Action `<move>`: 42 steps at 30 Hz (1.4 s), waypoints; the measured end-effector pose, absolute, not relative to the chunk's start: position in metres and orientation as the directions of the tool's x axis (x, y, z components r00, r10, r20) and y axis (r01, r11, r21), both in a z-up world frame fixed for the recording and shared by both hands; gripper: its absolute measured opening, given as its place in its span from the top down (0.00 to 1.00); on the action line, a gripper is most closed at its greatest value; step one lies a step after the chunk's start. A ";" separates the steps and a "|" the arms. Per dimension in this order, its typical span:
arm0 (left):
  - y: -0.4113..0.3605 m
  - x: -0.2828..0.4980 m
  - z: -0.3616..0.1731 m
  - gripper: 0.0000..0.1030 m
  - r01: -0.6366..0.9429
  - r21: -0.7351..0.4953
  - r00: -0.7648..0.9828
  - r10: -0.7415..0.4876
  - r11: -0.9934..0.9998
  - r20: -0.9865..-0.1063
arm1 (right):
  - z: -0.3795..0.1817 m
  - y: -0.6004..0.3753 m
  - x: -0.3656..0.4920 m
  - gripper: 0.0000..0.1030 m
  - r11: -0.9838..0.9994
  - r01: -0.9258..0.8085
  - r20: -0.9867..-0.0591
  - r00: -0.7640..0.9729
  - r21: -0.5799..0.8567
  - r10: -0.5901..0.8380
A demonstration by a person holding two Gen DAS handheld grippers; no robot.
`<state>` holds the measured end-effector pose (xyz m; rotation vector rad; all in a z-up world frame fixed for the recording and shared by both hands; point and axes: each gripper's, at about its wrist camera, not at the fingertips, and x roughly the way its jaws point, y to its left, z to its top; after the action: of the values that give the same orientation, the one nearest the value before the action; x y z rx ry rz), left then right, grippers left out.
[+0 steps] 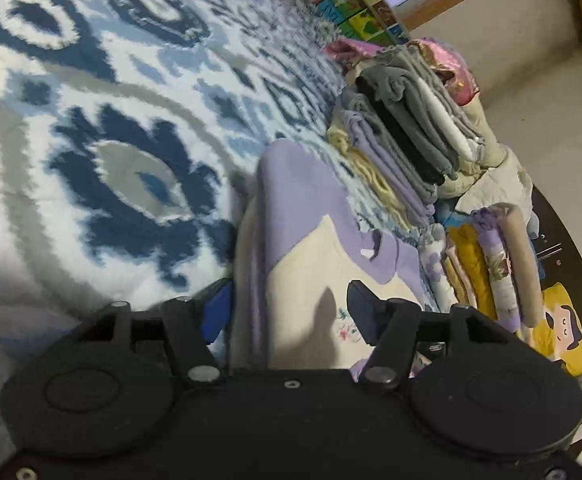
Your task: Fold clothes
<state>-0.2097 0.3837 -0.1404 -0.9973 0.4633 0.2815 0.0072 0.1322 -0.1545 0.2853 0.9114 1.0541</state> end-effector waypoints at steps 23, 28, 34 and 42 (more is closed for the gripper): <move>0.330 -0.322 -0.083 0.83 -0.291 -0.882 0.953 0.028 0.370 -0.303 | -0.105 0.075 -0.088 0.79 0.265 -0.543 -0.288 0.044 0.797 0.957; 0.349 -0.379 -0.067 0.83 -0.272 -0.901 0.961 0.141 0.337 -0.238 | -0.088 0.125 -0.111 0.79 0.168 -0.588 -0.262 -0.078 0.791 0.962; 0.391 -0.439 -0.066 0.83 -0.238 -0.933 0.945 0.287 0.268 -0.159 | -0.067 0.208 -0.136 0.79 0.066 -0.616 -0.254 -0.223 0.785 0.941; 0.468 -0.465 -0.056 0.83 -0.179 -0.961 0.901 0.428 0.210 -0.074 | -0.028 0.328 -0.137 0.79 -0.046 -0.629 -0.234 -0.355 0.776 0.905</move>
<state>-0.4654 0.4678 -0.0558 -1.2940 -0.2265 0.4271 -0.1374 0.3277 -0.0285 0.3856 1.0089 1.6724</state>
